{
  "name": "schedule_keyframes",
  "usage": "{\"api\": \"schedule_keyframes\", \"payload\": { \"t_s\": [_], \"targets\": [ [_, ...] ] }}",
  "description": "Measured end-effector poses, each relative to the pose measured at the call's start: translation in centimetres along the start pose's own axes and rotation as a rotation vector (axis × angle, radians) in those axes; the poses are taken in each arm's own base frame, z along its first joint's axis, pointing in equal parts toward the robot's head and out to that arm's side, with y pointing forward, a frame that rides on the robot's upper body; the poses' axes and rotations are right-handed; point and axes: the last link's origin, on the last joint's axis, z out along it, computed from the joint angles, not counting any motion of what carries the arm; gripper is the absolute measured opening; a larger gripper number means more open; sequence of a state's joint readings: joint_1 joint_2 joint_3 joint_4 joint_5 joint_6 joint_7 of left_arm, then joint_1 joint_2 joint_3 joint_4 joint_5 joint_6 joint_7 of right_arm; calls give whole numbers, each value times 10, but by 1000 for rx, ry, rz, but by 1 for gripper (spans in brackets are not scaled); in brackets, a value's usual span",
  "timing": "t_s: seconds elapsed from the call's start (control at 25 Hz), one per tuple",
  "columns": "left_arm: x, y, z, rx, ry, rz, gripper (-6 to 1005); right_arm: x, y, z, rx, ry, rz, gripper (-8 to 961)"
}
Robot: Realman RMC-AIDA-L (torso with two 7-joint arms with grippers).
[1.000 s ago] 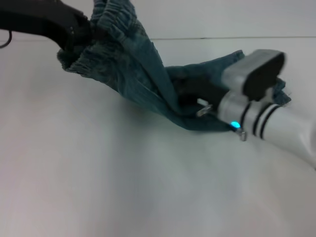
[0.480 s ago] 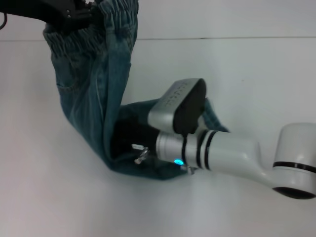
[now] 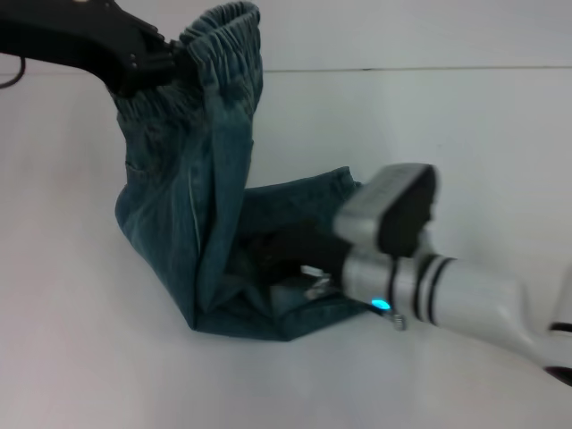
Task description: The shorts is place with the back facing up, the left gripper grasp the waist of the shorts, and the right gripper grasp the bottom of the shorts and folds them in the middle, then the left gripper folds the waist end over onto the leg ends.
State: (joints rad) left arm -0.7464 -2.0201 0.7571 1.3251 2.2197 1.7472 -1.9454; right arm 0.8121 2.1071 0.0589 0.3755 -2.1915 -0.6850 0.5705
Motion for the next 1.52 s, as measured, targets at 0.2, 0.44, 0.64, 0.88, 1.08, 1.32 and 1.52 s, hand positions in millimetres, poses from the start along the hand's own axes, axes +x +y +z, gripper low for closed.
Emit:
{"api": "schedule_keyframes", "payload": {
  "t_s": [0.2, 0.44, 0.64, 0.88, 1.08, 1.32, 1.52],
  "targets": [
    [-2, 10, 16, -63, 8, 2, 87, 7, -36, -38, 98, -169, 106, 39],
    [-3, 30, 61, -135, -6, 10, 116, -8, -78, -87, 224, -440, 232, 48],
    [-11, 44, 104, -174, -42, 12, 141, -24, -98, -119, 294, -640, 272, 56],
    [-25, 54, 142, -189, -105, -23, 171, -26, -105, -131, 318, -688, 278, 65],
    [-33, 56, 151, -185, -116, -53, 195, -24, -105, -131, 323, -675, 278, 72],
    [-32, 59, 141, -195, -29, -90, 225, -24, -103, -127, 301, -654, 266, 82],
    [-39, 58, 105, -180, 130, -137, 573, -29, -105, -132, 190, -589, 237, 89]
  ]
}}
